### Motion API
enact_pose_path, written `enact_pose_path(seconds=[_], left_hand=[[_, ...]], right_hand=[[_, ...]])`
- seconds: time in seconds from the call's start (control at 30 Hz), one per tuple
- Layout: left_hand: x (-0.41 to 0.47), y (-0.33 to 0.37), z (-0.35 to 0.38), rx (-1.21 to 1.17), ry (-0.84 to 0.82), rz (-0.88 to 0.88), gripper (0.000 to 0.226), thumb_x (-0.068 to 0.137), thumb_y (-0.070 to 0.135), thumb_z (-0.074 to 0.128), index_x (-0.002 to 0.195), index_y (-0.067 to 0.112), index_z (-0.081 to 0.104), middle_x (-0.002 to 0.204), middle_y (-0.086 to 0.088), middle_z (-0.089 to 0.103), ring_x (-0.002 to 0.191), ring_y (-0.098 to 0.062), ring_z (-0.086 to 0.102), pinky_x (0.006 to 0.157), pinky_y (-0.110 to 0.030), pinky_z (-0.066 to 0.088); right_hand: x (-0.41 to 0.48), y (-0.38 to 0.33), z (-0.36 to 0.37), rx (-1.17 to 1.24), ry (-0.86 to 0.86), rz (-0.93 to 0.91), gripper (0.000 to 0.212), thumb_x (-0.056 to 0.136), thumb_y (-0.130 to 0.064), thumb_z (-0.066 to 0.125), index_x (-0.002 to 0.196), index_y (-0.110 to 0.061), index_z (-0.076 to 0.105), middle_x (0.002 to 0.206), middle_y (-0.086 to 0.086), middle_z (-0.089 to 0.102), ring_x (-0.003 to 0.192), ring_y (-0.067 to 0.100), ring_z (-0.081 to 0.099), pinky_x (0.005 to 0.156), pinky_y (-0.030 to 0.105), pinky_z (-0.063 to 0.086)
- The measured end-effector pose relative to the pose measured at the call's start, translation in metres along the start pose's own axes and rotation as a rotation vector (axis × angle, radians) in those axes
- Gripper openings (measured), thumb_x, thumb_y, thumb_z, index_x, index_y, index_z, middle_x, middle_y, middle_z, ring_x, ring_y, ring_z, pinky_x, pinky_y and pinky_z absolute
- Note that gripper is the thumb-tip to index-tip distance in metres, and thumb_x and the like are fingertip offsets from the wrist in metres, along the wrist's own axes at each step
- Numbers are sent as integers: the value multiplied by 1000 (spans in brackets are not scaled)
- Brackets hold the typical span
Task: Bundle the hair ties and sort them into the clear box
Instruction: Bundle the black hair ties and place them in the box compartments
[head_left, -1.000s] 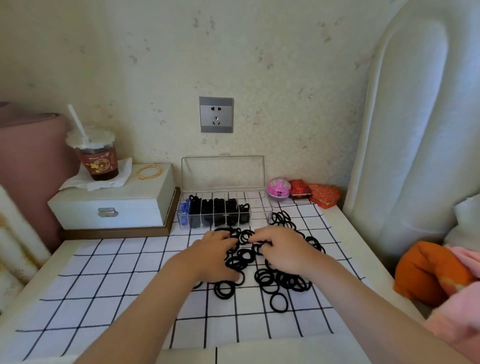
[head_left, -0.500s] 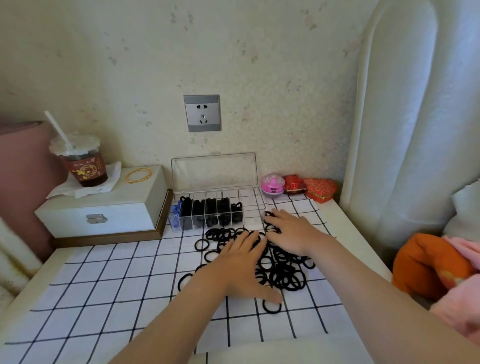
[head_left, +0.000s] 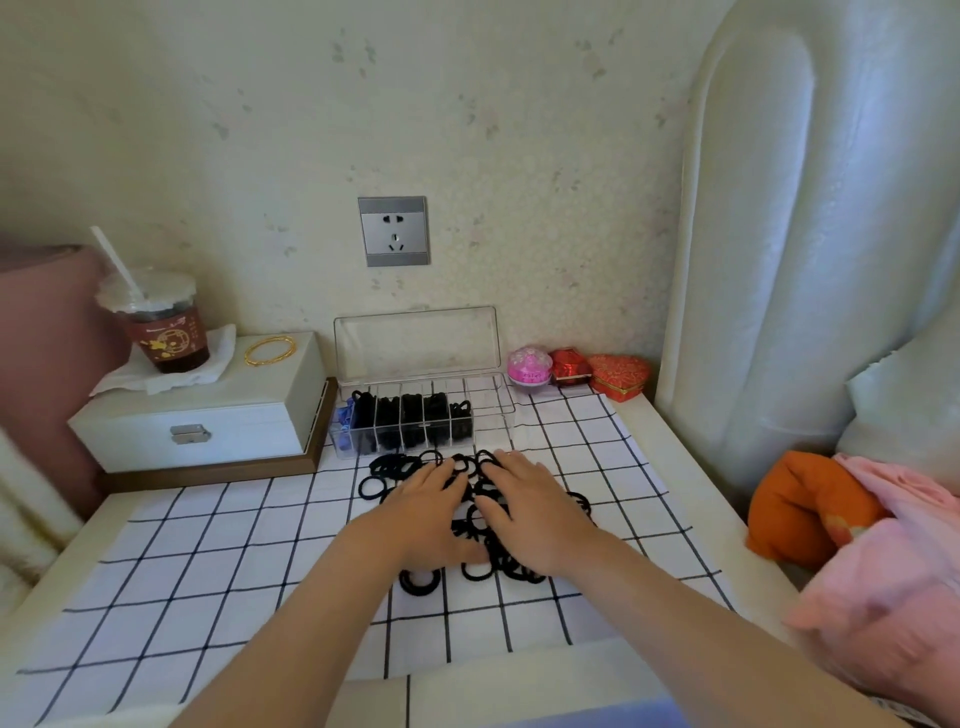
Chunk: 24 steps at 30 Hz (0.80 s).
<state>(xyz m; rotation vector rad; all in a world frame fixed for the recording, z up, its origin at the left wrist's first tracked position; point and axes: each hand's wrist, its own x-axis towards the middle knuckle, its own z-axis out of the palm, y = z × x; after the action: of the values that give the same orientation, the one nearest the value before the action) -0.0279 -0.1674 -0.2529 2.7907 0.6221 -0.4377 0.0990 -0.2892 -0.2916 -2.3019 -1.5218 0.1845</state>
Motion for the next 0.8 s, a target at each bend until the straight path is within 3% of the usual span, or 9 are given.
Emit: enact_pose_path(seconds=[0.2,0.33,0.43,0.6,0.7,0.77,0.8], left_hand=[[-2,-28,-13,-10,19,-74,104,79,60,66,157,24,7,165,0,-2,150,-24,-6,122,-45,13],[-4,-31,-26,4,-21,-111,104,79,49,71,157,24,6,164,-1,3,150,-27,-1,120,-46,18],[-6,-27,-34,11,38,-93,91,82,43,63,156,28,12,160,-3,19,146,-28,12,117,-46,24],[-2,-6,-32,-107,304,74,53,90,26,56,140,39,44,133,2,47,130,-20,34,106,-42,39],[6,13,-22,-145,365,206,33,94,32,56,127,38,59,122,6,55,119,-15,44,101,-37,43],[14,23,-15,-96,378,236,32,93,38,57,125,37,61,119,5,57,117,-16,46,98,-37,44],[18,25,-11,-52,378,235,34,92,40,59,126,37,61,118,4,58,116,-17,47,97,-36,44]], right_hand=[[24,-30,9,90,-3,-70,46,105,-37,40,144,-13,48,153,8,39,143,25,31,120,45,23],[34,-35,-7,293,-82,-44,37,103,-40,43,132,-24,59,134,-1,55,125,15,49,110,38,39],[34,-26,-31,368,-55,28,30,102,-30,46,127,-28,63,129,-8,62,117,9,55,101,30,43],[23,6,-57,173,-36,95,31,101,-16,48,120,-24,70,126,-5,67,117,11,60,105,31,46],[17,23,-62,-11,-96,132,32,99,-18,50,122,-24,70,130,-5,66,121,14,59,104,32,46],[13,29,-62,-19,-155,153,32,96,-22,54,124,-25,70,120,-9,68,114,16,61,94,28,48],[12,30,-61,-11,-185,148,31,95,-24,56,122,-26,71,105,-14,68,104,15,62,84,24,48]])
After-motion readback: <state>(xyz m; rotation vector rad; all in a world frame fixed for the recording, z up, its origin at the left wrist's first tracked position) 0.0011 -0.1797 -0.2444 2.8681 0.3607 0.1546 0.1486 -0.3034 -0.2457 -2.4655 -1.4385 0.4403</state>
